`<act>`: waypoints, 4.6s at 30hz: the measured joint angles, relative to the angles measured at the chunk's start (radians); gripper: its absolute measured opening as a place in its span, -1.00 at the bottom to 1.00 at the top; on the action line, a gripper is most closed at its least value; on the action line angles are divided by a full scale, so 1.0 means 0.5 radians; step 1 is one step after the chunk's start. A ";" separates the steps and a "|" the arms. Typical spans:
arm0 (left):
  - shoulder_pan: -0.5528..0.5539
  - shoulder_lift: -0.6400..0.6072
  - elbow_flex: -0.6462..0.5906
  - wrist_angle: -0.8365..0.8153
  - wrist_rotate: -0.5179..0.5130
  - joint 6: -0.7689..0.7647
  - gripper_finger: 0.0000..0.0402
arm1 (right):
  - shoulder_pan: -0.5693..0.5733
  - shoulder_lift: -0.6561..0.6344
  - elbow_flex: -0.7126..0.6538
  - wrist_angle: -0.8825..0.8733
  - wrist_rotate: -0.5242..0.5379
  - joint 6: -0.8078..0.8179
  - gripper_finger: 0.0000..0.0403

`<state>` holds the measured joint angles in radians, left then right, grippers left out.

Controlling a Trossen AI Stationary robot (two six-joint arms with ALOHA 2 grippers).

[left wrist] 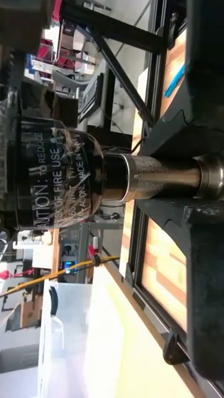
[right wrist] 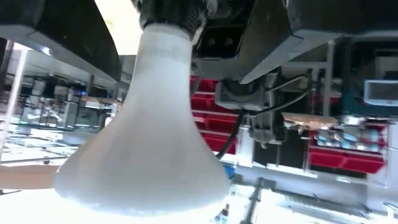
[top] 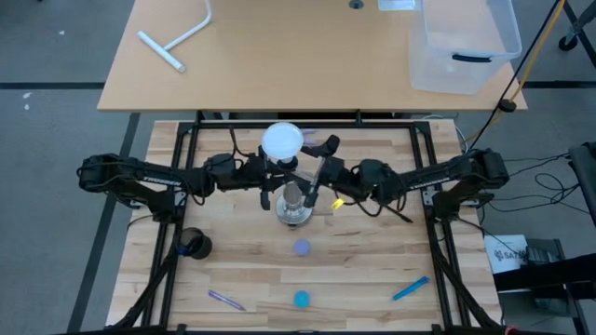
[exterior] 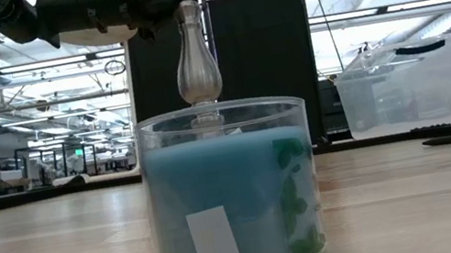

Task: Screw lightbulb
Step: Remove the lightbulb from the silver lamp socket

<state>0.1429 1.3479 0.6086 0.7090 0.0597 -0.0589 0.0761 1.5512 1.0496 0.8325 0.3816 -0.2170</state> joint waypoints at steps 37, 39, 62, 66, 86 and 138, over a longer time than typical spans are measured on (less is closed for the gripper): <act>0.005 -0.004 0.002 -0.063 0.073 0.094 -0.63 | -0.080 0.158 0.327 -0.223 0.025 -0.190 -0.17; 0.004 -0.004 0.002 -0.063 0.087 0.097 -0.63 | -0.107 0.140 0.329 -0.289 -0.057 -0.121 -0.18; -0.001 -0.001 0.008 -0.060 0.484 0.242 -0.63 | -0.420 -0.011 0.338 -0.693 -1.464 0.504 -0.18; -0.004 -0.001 0.009 -0.056 0.494 0.241 -0.63 | -0.429 -0.008 0.338 -0.671 -1.562 0.538 -0.18; -0.002 -0.001 0.007 -0.057 0.379 0.170 -0.63 | -0.409 -0.313 0.326 -1.256 -1.412 0.302 0.41; -0.005 0.000 0.000 -0.011 0.073 0.093 -0.63 | 0.219 0.067 0.082 0.021 0.650 -0.544 0.37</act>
<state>0.1402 1.3479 0.6086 0.7036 0.0964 -0.0123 0.1855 1.5848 1.0905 0.8431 0.7066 -0.4891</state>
